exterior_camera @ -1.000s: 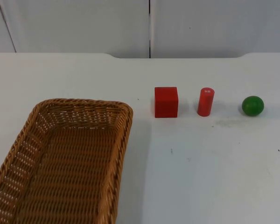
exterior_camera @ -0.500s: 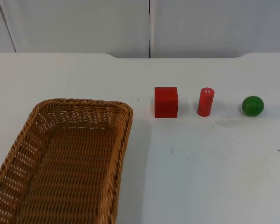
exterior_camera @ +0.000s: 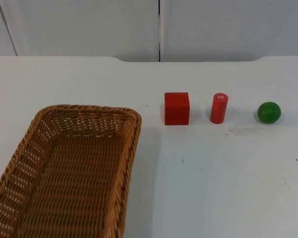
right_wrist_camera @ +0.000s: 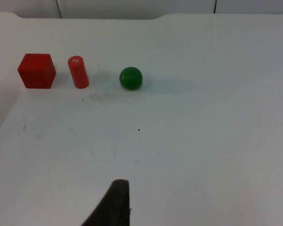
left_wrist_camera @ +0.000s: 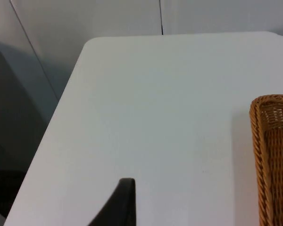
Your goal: Pick up the basket with the left hand and place the object to the left of the red cylinder into the basket with the right hand.
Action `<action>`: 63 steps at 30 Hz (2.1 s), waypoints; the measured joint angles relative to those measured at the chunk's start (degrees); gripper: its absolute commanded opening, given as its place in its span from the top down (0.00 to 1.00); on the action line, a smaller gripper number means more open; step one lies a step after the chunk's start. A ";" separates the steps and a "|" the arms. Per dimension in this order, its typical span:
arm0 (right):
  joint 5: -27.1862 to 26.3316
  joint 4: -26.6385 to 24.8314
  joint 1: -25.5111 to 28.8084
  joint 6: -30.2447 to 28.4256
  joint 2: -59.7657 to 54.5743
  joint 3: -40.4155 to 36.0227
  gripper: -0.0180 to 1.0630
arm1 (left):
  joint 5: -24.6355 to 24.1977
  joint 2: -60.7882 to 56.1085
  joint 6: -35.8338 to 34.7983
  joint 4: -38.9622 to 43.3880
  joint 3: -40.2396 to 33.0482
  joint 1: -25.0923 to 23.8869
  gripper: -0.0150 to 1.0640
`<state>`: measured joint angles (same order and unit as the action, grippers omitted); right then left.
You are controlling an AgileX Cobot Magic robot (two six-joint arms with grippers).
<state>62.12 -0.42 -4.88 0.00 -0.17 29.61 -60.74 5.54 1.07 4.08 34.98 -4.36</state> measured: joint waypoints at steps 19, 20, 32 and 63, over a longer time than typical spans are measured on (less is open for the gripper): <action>0.00 0.00 0.00 0.00 0.00 0.00 0.01 | 4.59 8.10 0.00 -5.96 0.45 0.00 0.01; 0.00 0.00 0.00 0.00 0.00 0.00 0.01 | 6.01 8.99 0.00 -6.50 0.45 0.00 0.01; 0.00 0.00 0.00 0.00 0.00 0.00 0.01 | 11.20 16.16 0.88 -9.00 0.45 0.00 0.01; 0.00 0.42 0.00 0.00 0.00 0.00 0.01 | 21.77 43.37 33.88 -43.41 0.45 0.14 0.01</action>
<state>62.12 0.00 -4.88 0.00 -0.17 29.61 -38.97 48.92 34.95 -39.33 35.43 -4.22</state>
